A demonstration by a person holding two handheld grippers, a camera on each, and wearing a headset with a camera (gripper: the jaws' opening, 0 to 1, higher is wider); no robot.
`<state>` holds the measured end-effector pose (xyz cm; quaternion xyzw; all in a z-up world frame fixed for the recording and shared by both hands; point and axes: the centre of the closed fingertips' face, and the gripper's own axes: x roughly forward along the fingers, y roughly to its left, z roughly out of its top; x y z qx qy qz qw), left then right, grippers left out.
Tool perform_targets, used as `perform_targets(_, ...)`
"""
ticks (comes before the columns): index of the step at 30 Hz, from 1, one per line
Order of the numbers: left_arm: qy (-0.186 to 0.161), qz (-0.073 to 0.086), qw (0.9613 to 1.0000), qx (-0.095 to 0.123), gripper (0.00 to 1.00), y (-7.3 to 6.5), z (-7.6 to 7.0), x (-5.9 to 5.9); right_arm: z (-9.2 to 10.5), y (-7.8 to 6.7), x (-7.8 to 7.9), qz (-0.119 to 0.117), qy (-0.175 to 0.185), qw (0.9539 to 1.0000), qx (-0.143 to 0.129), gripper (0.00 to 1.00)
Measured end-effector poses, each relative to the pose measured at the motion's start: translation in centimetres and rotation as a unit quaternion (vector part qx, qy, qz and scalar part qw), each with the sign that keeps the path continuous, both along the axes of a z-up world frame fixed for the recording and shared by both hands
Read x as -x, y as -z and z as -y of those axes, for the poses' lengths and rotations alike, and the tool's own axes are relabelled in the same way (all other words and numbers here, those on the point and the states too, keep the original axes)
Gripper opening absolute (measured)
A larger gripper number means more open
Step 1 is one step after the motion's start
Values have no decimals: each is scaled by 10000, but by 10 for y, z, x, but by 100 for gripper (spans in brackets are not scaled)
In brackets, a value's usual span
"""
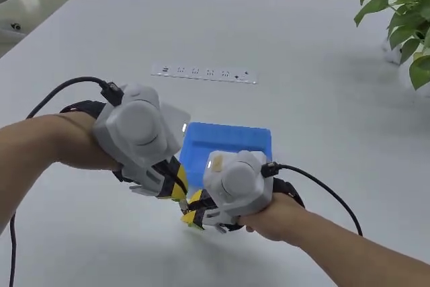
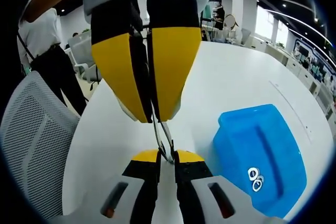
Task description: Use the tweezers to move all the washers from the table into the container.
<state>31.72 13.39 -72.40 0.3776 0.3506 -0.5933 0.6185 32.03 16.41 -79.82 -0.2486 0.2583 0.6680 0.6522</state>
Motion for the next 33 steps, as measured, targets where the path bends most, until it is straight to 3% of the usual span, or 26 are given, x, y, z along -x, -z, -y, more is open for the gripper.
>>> perform_targets(12,-46,-28,9999,95,5,-1,5,-5,2,1,-2,-86,80,9999,-25,10)
perform_targets(33,-94,21,9999,104,5,-7,4,-4,2,-3,-1,-21,53,10000,16,9)
